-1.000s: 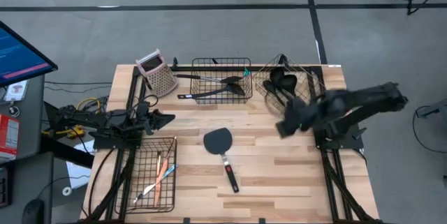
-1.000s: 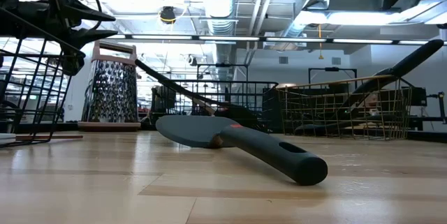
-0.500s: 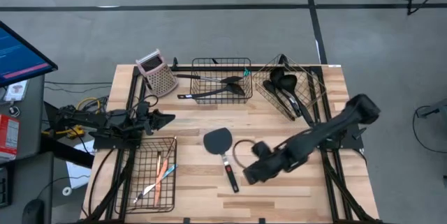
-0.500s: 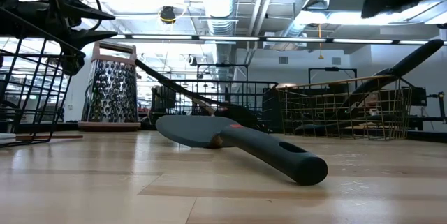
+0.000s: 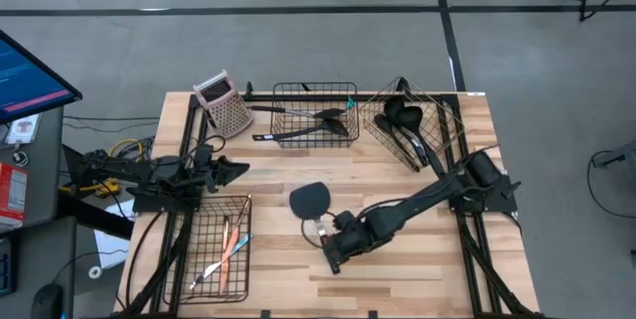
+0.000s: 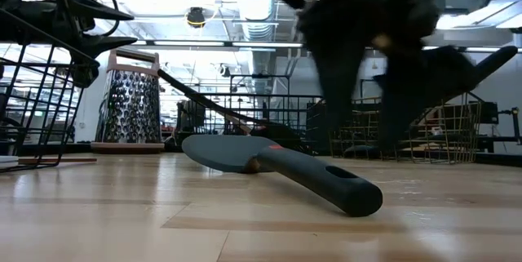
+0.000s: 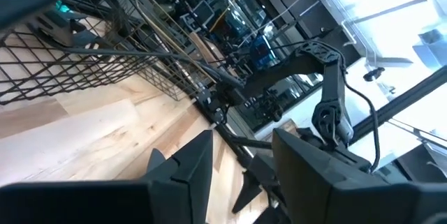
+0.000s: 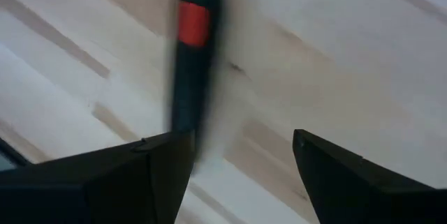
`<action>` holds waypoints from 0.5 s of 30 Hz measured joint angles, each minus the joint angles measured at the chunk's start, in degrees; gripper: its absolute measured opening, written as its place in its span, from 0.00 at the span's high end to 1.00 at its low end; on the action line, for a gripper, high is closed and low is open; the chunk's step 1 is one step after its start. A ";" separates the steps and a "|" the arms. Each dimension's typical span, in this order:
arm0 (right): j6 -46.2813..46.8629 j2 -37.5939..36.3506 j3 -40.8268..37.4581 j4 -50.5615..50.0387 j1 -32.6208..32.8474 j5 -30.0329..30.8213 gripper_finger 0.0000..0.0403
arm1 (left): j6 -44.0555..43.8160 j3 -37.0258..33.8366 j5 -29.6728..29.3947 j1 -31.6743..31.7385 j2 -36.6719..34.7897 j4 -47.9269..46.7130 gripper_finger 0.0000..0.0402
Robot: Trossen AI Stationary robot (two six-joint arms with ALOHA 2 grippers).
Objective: Pick & Place Kitchen Items
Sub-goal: Put the black spatula into the top left wire basket
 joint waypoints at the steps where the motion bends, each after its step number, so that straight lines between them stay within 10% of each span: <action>1: -0.98 1.26 1.48 0.35 -0.26 0.06 0.41 | 0.00 0.00 0.52 0.00 -0.02 0.04 0.67; 15: -13.57 16.72 22.71 -15.06 -4.68 0.77 0.41 | 0.00 0.07 5.12 0.00 2.36 0.43 0.66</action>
